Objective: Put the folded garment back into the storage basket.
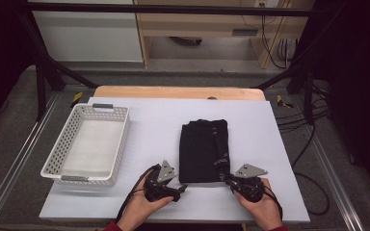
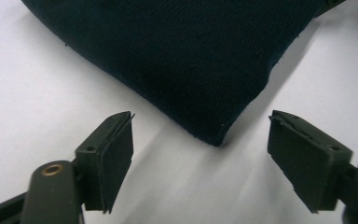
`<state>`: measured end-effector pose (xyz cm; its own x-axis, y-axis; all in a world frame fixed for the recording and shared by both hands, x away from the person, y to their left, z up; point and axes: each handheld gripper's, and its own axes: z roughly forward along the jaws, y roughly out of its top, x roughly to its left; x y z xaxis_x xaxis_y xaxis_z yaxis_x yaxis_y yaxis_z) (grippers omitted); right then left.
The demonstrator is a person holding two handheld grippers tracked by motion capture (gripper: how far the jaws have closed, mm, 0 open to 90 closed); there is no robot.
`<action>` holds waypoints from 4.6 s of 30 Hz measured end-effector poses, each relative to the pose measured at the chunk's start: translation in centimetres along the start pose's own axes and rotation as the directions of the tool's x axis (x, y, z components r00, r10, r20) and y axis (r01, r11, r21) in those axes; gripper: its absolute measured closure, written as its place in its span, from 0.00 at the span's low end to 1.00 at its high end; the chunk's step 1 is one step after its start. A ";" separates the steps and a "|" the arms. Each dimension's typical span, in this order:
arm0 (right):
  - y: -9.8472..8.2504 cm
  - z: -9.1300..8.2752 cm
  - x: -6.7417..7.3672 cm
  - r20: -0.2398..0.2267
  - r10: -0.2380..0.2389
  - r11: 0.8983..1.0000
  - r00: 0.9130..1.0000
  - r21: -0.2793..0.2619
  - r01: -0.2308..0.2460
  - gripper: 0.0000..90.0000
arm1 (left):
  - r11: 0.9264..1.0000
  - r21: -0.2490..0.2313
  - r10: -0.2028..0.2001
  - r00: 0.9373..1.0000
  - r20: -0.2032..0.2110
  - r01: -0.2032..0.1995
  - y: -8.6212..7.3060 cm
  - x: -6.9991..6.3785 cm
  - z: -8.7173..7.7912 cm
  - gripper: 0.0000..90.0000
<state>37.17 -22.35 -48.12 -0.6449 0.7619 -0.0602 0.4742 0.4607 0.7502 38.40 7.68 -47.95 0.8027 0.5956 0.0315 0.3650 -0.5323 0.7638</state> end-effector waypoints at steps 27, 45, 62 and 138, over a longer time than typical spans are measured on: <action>0.0 0.0 0.2 -0.001 0.000 1.000 1.000 -0.003 0.000 0.89 | 1.000 -0.001 -0.003 1.000 0.027 0.003 0.3 0.3 0.9 0.86; -0.1 -0.5 1.5 -0.046 -0.022 1.000 0.999 0.000 0.022 0.90 | 0.999 0.018 0.044 0.999 0.013 -0.044 -0.1 -0.8 -1.3 0.88; -0.5 -1.5 3.2 -0.081 -0.064 0.998 0.995 0.001 0.064 0.90 | 1.000 0.026 0.016 0.999 0.028 -0.017 -1.7 -2.1 -2.9 0.88; -0.9 -1.5 3.9 -0.097 -0.006 1.000 0.995 0.016 0.007 0.56 | 0.976 -0.013 -0.219 0.969 -0.118 0.219 5.8 6.8 2.0 0.17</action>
<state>33.37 -20.52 -48.05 -0.7030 0.7112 -0.0003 0.4787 0.4734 0.7394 46.92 7.41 -44.61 0.6417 0.7645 -0.0610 0.5260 -0.3808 0.7605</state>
